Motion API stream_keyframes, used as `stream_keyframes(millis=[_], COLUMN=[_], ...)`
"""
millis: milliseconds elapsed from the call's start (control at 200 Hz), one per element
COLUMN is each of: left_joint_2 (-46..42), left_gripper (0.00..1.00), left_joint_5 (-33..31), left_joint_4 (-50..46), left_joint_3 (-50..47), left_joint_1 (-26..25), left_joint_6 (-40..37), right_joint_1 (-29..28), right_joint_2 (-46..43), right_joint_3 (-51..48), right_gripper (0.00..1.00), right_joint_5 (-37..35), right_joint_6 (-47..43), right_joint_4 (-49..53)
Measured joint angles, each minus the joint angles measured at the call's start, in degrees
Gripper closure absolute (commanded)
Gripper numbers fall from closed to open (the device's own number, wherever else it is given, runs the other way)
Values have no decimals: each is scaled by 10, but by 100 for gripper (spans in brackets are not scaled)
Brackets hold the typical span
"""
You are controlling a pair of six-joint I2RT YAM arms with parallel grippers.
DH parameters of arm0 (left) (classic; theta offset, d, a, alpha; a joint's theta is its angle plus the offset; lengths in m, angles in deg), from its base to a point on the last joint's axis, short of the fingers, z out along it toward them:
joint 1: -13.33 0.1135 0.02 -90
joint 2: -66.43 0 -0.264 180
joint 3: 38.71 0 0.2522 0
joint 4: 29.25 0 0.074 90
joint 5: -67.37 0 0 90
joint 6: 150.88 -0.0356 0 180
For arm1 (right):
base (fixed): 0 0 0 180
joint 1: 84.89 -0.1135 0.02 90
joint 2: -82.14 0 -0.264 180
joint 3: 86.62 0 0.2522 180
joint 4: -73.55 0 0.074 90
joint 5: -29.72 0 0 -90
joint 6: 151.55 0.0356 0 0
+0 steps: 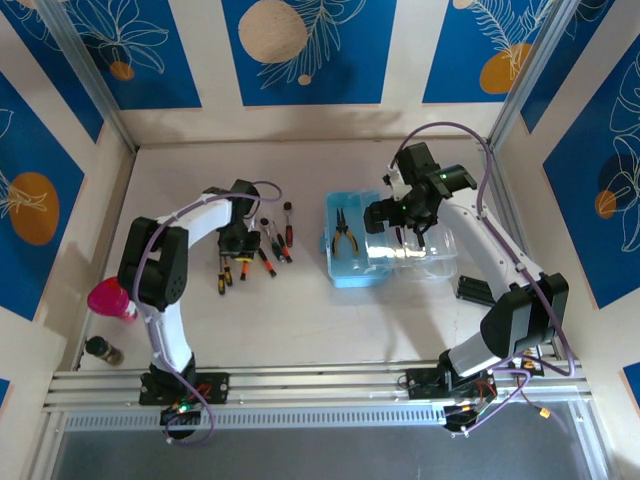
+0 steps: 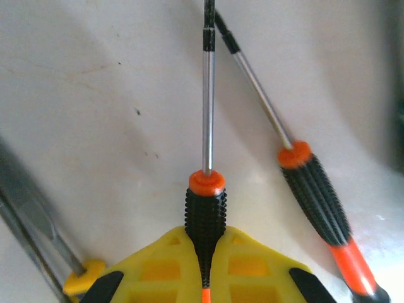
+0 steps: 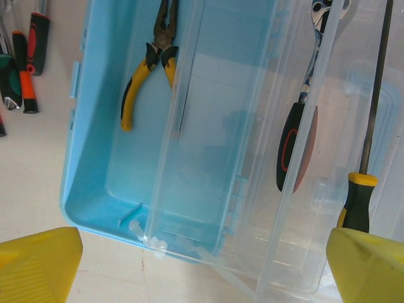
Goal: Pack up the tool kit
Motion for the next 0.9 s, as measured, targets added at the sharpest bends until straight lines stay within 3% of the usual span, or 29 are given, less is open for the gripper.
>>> stream_keyframes(millis=[255, 500, 680, 850, 900], left_joint_2=[-113, -162, -162, -162, -162], left_gripper=[100, 100, 100, 100, 100], left_joint_5=[114, 292, 378, 421, 429], left_joint_4=[13, 172, 318, 429, 453], left_joint_3=[78, 86, 62, 44, 41], left_joint_1=[0, -16, -50, -66, -68], left_joint_6=[8, 114, 219, 298, 315], right_joint_1=[-5, -39, -64, -78, -81], right_joint_2=[-39, -78, -78, -69, -63], right_joint_3=[0, -5, -10, -10, -11], right_gripper=[1, 0, 18, 41, 43], right_joint_5=[77, 198, 250, 269, 272], right_joint_6=[1, 33, 62, 75, 83], right_joint_4=[-36, -130, -198, -227, -232])
